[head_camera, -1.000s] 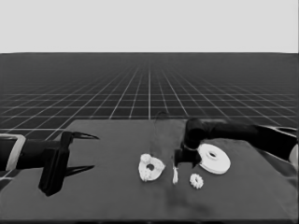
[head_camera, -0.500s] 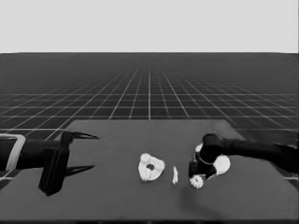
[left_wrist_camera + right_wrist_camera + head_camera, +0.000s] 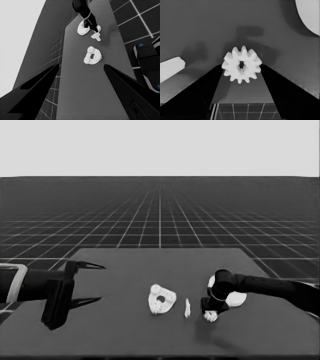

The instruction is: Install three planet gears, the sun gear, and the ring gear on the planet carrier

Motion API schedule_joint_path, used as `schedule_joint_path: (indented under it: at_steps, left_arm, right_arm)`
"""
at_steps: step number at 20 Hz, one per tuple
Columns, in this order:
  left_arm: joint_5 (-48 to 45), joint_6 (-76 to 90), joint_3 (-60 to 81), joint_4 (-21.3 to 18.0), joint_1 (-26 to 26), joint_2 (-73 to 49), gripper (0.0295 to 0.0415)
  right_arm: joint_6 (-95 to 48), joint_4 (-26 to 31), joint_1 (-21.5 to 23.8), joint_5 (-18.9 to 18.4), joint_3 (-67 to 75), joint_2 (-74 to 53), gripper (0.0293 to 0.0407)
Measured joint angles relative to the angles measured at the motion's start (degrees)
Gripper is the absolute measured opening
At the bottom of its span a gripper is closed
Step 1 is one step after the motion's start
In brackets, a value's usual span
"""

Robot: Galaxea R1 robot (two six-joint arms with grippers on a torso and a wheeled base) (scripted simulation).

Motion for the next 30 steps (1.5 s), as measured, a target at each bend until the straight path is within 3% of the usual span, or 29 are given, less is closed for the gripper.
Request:
schedule_joint_path:
  at_steps: [1, 8, 11, 18, 20, 22, 28, 30]
  left_arm:
    - [0.0, 0.0, 0.0, 0.0, 0.0, 0.0, 0.0385]
    - [0.0, 0.0, 0.0, 0.0, 0.0, 0.0, 0.0385]
    - [0.0, 0.0, 0.0, 0.0, 0.0, 0.0, 0.0385]
    - [0.0, 0.0, 0.0, 0.0, 0.0, 0.0, 0.0385]
    - [0.0, 0.0, 0.0, 0.0, 0.0, 0.0, 0.0385]
    - [0.0, 0.0, 0.0, 0.0, 0.0, 0.0, 0.0385]
    - [0.0, 0.0, 0.0, 0.0, 0.0, 0.0, 0.0385]
    - [0.0, 0.0, 0.0, 0.0, 0.0, 0.0, 0.0385]
  right_arm:
    - [0.0, -0.01, 0.01, 0.0, 0.0, 0.0, 0.0309]
    - [-0.01, -0.02, 0.02, 0.01, -0.01, 0.01, 0.0309]
    - [2.88, 9.32, 10.23, -4.56, 6.72, -2.53, 0.031]
    - [3.13, 12.16, 13.17, -5.36, 7.27, -2.74, 0.031]
    - [14.05, 13.06, 14.55, -7.68, -8.79, 21.74, 0.031]
    - [10.63, 13.54, 14.84, -7.04, -21.76, 33.5, 0.031]
    - [6.89, 13.8, 14.86, -6.46, -30.94, 39.29, 0.031]
    - [5.32, 9.43, 10.29, -5.11, -33.51, 40.05, 0.031]
